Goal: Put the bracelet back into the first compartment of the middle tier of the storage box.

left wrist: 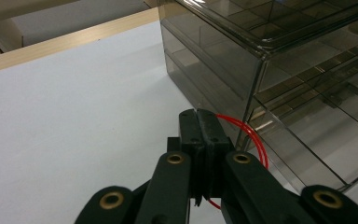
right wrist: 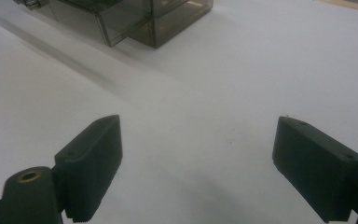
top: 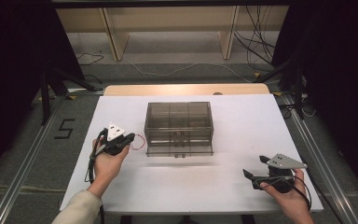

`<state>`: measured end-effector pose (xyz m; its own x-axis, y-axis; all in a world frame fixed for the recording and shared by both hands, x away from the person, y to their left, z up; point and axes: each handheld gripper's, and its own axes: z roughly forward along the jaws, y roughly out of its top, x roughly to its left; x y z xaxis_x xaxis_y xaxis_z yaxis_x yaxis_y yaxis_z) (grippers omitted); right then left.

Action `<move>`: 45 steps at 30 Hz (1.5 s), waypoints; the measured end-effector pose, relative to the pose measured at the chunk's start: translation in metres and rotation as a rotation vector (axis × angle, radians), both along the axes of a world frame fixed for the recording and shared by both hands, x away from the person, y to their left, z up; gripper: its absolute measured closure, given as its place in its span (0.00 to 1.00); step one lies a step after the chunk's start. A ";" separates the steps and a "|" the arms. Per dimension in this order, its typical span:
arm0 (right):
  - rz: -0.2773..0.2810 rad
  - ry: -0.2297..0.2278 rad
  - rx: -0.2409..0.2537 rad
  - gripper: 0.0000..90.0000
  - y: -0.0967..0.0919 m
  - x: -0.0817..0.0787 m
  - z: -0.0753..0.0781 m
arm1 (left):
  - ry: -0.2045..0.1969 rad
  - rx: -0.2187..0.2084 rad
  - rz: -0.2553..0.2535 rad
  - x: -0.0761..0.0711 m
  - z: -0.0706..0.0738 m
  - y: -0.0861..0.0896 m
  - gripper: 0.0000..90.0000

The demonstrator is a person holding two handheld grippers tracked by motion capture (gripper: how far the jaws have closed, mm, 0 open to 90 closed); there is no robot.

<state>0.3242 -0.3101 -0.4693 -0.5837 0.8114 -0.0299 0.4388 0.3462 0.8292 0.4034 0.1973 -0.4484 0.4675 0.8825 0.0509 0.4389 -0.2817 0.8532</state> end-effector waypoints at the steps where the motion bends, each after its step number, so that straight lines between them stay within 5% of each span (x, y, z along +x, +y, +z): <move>1: 0.000 -0.001 0.000 0.19 0.000 0.000 0.000 | -0.002 0.000 -0.001 0.000 0.000 0.000 1.00; 45: 0.000 0.002 0.000 0.19 0.000 0.000 0.000 | -0.038 -0.006 -0.068 -0.015 0.015 -0.019 1.00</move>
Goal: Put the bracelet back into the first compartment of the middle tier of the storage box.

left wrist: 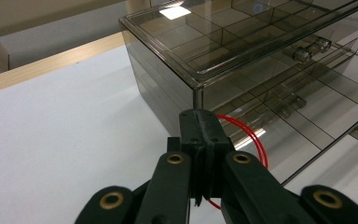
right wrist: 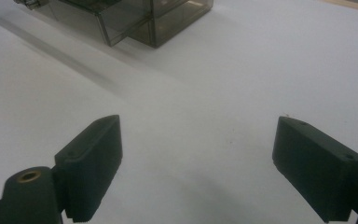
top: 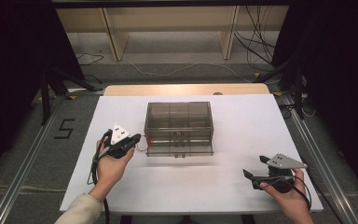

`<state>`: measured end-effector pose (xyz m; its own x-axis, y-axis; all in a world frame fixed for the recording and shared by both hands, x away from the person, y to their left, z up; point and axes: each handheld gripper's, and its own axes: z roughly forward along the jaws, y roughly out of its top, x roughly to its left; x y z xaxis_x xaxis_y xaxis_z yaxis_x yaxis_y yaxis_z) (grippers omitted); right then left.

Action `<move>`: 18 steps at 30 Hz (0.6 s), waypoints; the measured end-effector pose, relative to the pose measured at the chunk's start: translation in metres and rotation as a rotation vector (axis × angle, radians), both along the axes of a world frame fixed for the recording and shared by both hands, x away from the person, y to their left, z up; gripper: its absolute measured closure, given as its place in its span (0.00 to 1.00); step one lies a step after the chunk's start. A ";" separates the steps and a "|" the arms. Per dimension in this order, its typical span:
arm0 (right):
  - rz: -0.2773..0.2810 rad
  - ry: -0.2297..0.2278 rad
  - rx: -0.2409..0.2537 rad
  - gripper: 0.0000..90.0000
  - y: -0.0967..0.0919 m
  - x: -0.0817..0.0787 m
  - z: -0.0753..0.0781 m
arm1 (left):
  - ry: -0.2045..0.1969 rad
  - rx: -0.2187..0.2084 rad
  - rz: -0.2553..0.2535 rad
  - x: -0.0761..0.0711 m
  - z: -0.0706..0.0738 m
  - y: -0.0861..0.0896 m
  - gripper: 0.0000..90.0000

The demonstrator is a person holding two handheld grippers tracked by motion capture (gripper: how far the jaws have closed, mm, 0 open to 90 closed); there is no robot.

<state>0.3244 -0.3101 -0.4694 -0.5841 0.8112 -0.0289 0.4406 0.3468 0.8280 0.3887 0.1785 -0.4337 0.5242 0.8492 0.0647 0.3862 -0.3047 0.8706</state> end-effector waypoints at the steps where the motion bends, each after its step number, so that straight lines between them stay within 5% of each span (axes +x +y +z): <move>1: 0.000 0.000 0.000 0.19 0.000 0.000 0.000 | 0.000 0.000 -0.001 0.000 0.000 0.000 1.00; 18: 0.000 -0.003 0.000 0.19 0.000 0.000 0.000 | -0.002 -0.001 -0.012 -0.001 0.000 -0.004 1.00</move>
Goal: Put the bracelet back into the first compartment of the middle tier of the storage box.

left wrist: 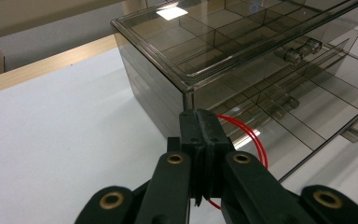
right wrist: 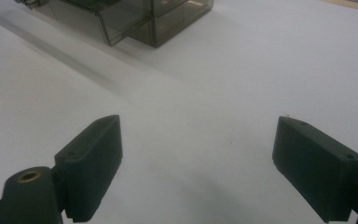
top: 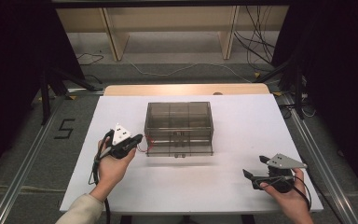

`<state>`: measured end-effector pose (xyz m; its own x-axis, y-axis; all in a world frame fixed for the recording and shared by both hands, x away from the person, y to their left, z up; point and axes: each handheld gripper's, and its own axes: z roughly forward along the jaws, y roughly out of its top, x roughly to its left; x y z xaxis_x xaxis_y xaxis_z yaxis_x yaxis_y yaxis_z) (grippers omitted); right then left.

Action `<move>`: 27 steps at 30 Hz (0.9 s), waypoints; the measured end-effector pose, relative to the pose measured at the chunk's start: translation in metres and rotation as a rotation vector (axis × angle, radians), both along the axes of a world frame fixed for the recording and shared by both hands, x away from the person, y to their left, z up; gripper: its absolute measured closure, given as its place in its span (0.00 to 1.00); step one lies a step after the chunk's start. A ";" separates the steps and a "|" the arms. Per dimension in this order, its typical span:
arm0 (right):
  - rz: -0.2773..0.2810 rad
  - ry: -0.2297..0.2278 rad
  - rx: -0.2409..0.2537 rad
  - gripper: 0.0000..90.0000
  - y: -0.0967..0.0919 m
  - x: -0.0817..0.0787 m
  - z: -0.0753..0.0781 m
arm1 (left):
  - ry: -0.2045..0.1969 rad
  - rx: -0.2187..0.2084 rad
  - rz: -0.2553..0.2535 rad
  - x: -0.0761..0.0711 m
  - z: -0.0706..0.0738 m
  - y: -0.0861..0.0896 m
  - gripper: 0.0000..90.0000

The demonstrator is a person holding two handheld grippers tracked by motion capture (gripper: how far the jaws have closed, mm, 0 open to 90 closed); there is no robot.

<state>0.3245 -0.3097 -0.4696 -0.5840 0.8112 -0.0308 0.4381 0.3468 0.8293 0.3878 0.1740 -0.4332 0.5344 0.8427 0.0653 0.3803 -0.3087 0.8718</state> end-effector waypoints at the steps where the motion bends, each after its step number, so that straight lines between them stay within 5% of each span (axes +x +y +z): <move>1: 0.000 0.000 0.000 0.19 0.000 0.000 0.000 | 0.000 -0.001 -0.001 0.000 0.000 0.000 1.00; 27: 0.000 0.001 -0.001 0.19 0.000 0.000 0.000 | -0.002 0.001 -0.026 0.000 0.000 -0.011 1.00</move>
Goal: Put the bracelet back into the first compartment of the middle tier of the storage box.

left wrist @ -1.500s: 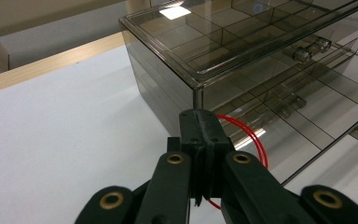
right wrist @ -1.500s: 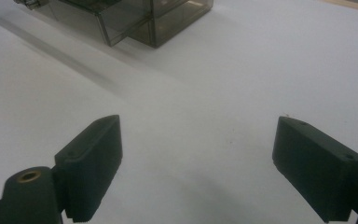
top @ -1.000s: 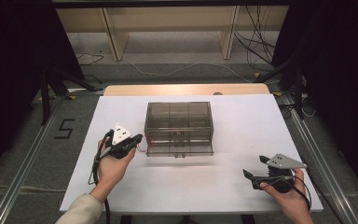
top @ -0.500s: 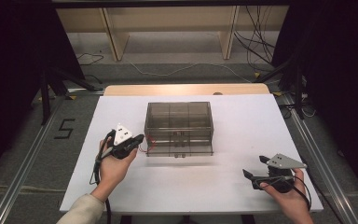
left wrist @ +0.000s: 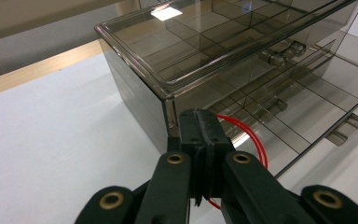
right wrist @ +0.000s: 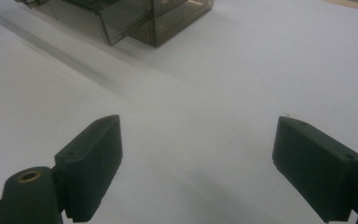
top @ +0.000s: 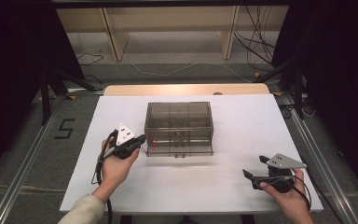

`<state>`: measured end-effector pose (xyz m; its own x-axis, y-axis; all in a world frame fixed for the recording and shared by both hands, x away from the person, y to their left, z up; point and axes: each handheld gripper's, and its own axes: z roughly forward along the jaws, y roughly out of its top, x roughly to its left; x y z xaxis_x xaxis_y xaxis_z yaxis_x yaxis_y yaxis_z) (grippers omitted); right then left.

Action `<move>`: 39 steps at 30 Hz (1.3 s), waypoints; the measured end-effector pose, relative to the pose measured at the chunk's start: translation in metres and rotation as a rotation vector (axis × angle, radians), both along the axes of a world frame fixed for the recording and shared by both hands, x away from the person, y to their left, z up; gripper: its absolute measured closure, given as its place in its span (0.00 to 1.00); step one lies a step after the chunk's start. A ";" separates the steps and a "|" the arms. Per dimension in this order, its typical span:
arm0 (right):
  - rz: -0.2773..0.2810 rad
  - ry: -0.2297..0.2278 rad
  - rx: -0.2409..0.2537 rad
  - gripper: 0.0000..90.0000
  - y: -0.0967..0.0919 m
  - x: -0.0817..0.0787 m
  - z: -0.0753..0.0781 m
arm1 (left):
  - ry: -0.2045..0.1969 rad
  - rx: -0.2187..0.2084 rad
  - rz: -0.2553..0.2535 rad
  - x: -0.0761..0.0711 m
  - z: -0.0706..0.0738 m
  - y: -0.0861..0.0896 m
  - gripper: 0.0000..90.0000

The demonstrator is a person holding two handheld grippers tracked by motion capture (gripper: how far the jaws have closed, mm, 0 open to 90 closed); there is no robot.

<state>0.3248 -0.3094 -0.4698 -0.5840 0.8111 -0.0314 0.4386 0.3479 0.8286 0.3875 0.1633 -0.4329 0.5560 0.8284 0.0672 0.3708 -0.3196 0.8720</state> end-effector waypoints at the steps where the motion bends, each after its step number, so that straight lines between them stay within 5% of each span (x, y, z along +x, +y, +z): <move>1: 0.000 0.000 0.000 0.19 0.000 0.000 0.000 | 0.000 0.000 -0.001 0.000 0.000 0.000 1.00; 39: 0.008 -0.003 -0.007 0.19 0.000 0.000 0.000 | -0.005 0.026 -0.039 0.003 -0.001 -0.018 1.00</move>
<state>0.3252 -0.3095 -0.4700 -0.5900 0.8065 -0.0389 0.4337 0.3571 0.8273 0.3907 0.1457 -0.4341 0.5878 0.8039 0.0911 0.3535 -0.3565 0.8649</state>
